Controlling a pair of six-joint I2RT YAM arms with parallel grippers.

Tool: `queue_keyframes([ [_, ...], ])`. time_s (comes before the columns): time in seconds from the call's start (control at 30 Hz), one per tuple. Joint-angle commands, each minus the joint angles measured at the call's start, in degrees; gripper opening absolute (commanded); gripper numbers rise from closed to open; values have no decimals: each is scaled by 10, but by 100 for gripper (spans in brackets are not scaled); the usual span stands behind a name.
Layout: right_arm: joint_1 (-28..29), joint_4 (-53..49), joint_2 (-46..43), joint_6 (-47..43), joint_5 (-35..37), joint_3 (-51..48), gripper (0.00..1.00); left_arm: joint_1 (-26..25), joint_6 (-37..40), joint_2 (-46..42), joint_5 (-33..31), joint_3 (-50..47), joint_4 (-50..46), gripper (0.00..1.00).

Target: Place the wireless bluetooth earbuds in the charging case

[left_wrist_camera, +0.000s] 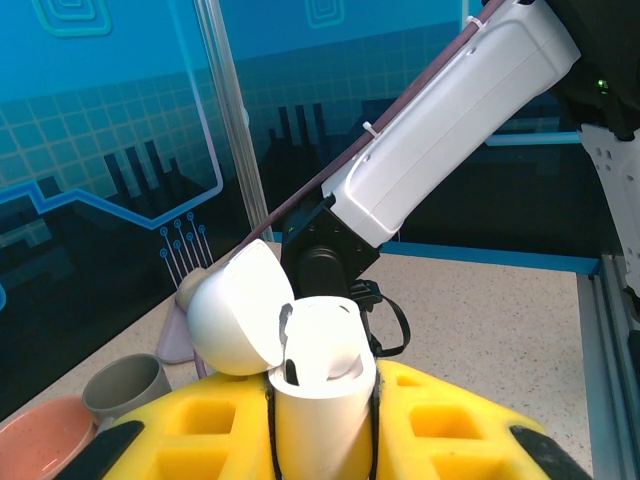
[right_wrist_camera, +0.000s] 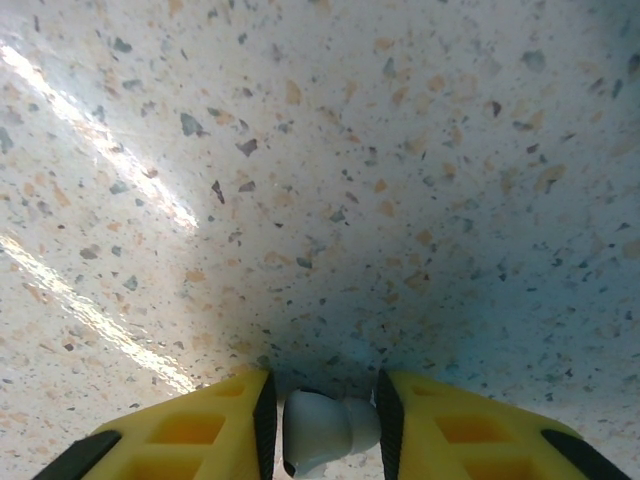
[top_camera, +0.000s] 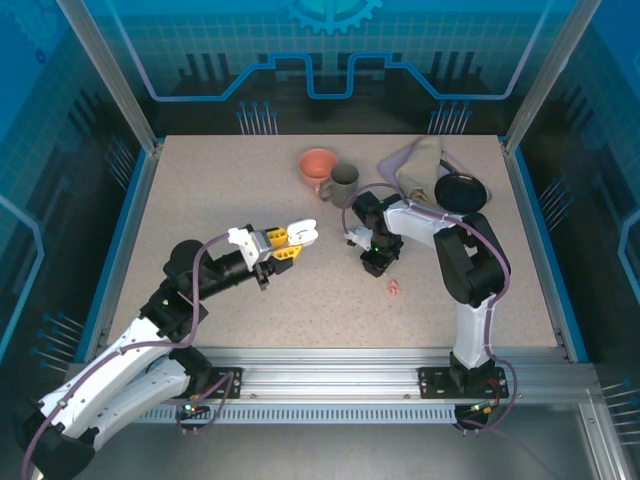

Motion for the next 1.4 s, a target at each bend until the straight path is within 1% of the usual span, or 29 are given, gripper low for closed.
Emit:
queue_keyframes([
  [0.0, 0, -10, 6, 5, 6, 1, 34, -5, 3, -6, -1, 18, 3, 0],
  [0.37, -11, 2, -26, 2, -1, -15, 32, -5, 4, -4, 0, 21, 3, 0],
  [0.63, -29, 30, -76, 4, -31, -38, 31, -5, -1, -1, 2, 20, 7, 0],
  [0.73, -41, 49, -108, 8, -56, -52, 31, -5, -10, 3, 4, 19, 12, 0],
  [0.83, -56, 75, -156, 15, -97, -69, 31, -5, -20, 9, 2, 19, 18, 0],
  [1.07, -108, 150, -307, 37, -234, -107, 30, -5, -54, 27, 11, 13, 57, 0],
  [1.23, -139, 203, -401, 62, -325, -115, 30, -5, -77, 39, 13, 7, 91, 0],
  [1.37, -155, 250, -456, 86, -403, -113, 30, -5, -89, 49, 21, 13, 100, 0],
])
